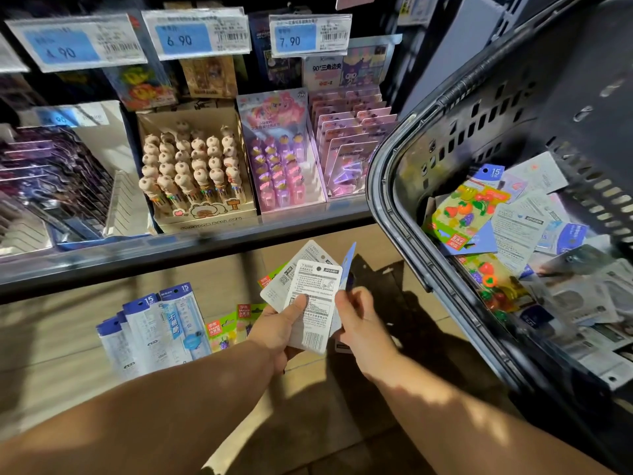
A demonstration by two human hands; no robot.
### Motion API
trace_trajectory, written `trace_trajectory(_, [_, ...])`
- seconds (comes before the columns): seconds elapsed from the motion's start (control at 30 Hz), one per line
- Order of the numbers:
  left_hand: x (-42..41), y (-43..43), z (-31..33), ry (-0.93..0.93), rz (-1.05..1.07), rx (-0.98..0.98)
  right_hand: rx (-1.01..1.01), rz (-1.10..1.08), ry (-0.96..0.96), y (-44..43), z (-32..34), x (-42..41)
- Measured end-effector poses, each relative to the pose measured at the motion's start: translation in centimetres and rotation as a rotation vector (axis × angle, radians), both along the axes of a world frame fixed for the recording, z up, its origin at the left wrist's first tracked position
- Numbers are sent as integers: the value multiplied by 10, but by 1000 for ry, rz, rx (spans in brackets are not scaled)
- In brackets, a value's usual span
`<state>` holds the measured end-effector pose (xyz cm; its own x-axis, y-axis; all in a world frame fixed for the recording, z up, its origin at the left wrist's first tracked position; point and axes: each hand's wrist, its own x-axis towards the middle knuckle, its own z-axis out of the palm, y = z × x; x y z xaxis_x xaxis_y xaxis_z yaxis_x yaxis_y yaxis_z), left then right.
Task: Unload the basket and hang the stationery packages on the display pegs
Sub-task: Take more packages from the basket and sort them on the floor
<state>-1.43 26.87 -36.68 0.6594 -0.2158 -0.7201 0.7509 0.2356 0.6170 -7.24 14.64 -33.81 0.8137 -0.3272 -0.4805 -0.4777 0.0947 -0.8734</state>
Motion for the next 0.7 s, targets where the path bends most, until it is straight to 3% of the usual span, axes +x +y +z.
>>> trace_trajectory(0.1, [-1, -1, 4, 7, 13, 12, -109, 13, -6, 2, -9, -3])
trace_trajectory(0.27, [-3, -3, 11, 4, 4, 13, -50, -8, -75, 4, 1, -1])
trace_trajectory(0.5, [0, -3, 18, -19, -12, 3, -117, -56, -73, -6, -1, 0])
trace_trajectory(0.7, [36, 18, 52, -118, -197, 203, -143, -10, -91, -11, 0, 4])
